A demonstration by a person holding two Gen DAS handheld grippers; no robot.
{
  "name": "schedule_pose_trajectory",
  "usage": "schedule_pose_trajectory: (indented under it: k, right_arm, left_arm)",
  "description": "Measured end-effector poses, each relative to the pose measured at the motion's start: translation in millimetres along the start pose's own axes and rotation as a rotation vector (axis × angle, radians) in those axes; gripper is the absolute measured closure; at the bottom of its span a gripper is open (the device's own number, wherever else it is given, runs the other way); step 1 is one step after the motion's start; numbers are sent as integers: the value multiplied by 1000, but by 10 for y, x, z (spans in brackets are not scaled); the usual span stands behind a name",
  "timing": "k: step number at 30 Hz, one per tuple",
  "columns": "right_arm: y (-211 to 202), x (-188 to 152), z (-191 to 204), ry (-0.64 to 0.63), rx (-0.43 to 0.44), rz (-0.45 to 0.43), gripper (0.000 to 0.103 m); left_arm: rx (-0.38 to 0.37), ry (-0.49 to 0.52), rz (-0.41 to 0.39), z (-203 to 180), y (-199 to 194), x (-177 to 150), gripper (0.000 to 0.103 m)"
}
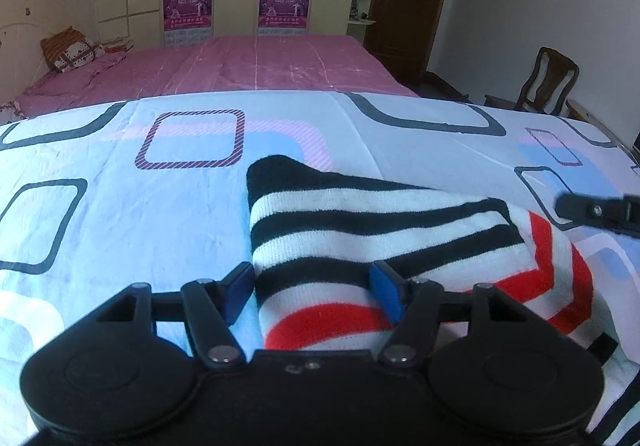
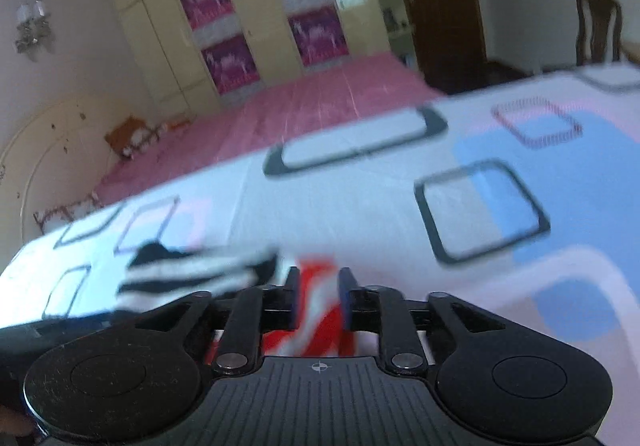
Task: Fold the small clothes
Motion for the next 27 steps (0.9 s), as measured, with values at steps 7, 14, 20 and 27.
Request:
schedule_pose_trajectory:
  k: [7,14,20,27]
  right_arm:
    - [340,-203,117,-93,-30,104,63]
    - [287,-181,57,-85,-27,114,63]
    - [-76,-136,103,-88,8,48,63]
    - [-427,-348,280,-186,47,33,63]
  left_arm:
    - [7,-5,4,12,14,13,37]
    - [31,1,4,-20,-71,13,37]
    - [24,-7,-19,-72,-252,-20,38]
    - [-4,8,-44,-173,-561,-150,38]
Point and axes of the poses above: each gripper's, at about its wrist camera, not at the fingertips, and y roughly the way its jaws point, z to its left, x to its top, the point moved 2 cm from there along y, roughly the way its jaws point, and after that the axes turned 9 degrees about -x, right-handed, at the moved point
